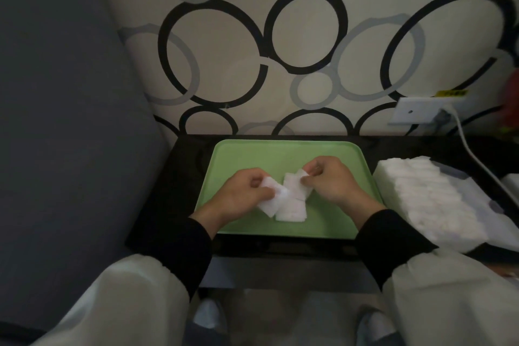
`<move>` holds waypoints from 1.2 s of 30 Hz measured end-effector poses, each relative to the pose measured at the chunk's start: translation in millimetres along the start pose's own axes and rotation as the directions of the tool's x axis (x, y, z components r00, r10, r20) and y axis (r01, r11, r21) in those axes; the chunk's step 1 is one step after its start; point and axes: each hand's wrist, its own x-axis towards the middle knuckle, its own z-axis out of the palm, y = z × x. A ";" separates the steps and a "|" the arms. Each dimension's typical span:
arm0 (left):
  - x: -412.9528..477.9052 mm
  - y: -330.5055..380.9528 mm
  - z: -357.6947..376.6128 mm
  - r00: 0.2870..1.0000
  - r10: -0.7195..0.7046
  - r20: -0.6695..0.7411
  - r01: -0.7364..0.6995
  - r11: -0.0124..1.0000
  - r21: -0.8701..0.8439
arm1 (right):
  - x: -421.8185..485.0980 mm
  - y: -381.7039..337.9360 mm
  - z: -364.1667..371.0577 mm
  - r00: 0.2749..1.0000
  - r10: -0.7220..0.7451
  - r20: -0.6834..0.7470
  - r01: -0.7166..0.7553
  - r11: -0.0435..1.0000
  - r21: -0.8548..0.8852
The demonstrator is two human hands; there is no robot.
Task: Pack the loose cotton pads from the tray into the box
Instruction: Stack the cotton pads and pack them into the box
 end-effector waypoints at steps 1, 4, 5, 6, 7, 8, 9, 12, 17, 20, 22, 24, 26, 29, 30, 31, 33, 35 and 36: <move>-1.6 1.3 4.6 0.999 -0.005 0.045 0.003 0.999 0.043 | 0.1 -0.1 0.0 1.000 0.011 0.008 -0.011 1.000 0.028; 0.4 -1.7 15.6 0.989 -0.033 0.146 0.008 0.986 0.169 | -0.2 -1.0 -1.9 0.999 0.004 -0.040 -0.001 0.996 0.092; 1.4 -1.3 17.0 0.988 -0.038 0.149 0.009 0.982 0.188 | -0.5 -2.4 -4.0 0.997 0.009 -0.079 0.001 0.993 0.120; 1.5 -0.4 17.5 0.990 -0.040 0.135 0.013 0.980 0.200 | -1.1 -4.6 -5.8 0.992 0.016 -0.124 0.004 0.987 0.159; 2.4 0.1 17.6 0.991 -0.031 0.128 0.005 0.980 0.201 | -1.7 -7.3 -8.7 0.985 0.024 -0.169 0.012 0.978 0.210; 3.5 -0.1 17.6 0.992 -0.024 0.121 0.000 0.981 0.195 | -2.7 -10.5 -11.2 0.980 0.034 -0.196 0.022 0.961 0.277; 3.8 -0.4 17.0 0.994 -0.013 0.110 -0.006 0.984 0.178 | -4.3 -14.1 -13.8 0.980 0.045 -0.196 0.030 0.932 0.361; 5.4 -2.3 9.7 1.000 -0.010 -0.009 0.010 0.999 0.040 | -12.0 -23.6 -20.7 0.998 0.033 -0.052 0.005 0.798 0.603; 1.4 2.4 -2.3 0.991 -0.099 -0.091 0.074 0.967 -0.243 | -20.0 -28.2 -24.3 0.982 -0.105 0.156 -0.012 0.795 0.606; -2.3 7.9 -0.9 0.995 -0.084 -0.053 0.068 0.964 -0.258 | -20.9 -31.1 -23.3 0.977 -0.154 0.150 0.058 0.862 0.504; -4.0 10.0 -0.2 0.998 -0.067 -0.021 0.060 0.967 -0.248 | -22.3 -33.2 -24.9 0.970 -0.195 0.147 0.123 0.911 0.395; -5.8 11.4 0.3 0.998 -0.060 0.018 0.062 0.971 -0.231 | -22.8 -35.0 -26.9 0.967 -0.210 0.142 0.161 0.942 0.296; -7.2 12.5 0.8 0.996 -0.061 0.060 0.073 0.972 -0.225 | -22.9 -36.7 -27.2 0.964 -0.227 0.138 0.192 0.954 0.229; -8.7 14.4 2.4 0.993 -0.069 0.099 0.091 0.969 -0.231 | -23.5 -37.9 -26.5 0.957 -0.259 0.131 0.236 0.957 0.167; -8.2 14.1 2.6 0.992 -0.071 0.108 0.095 0.967 -0.235 | -23.9 -38.0 -26.5 0.955 -0.266 0.129 0.248 0.958 0.142; -8.3 14.2 2.6 0.990 -0.072 0.119 0.099 0.966 -0.240 | -24.5 -38.6 -27.0 0.953 -0.275 0.131 0.260 0.958 0.121; -8.4 14.4 2.7 0.985 -0.078 0.154 0.115 0.961 -0.250 | -25.2 -39.4 -27.9 0.947 -0.288 0.145 0.276 0.956 0.094; -8.9 14.1 3.4 0.977 -0.088 0.196 0.134 0.961 -0.241 | -26.6 -40.4 -28.7 0.942 -0.292 0.168 0.285 0.956 0.067; -9.4 14.2 3.9 0.972 -0.092 0.214 0.142 0.963 -0.231 | -27.0 -40.8 -29.3 0.939 -0.294 0.178 0.290 0.956 0.052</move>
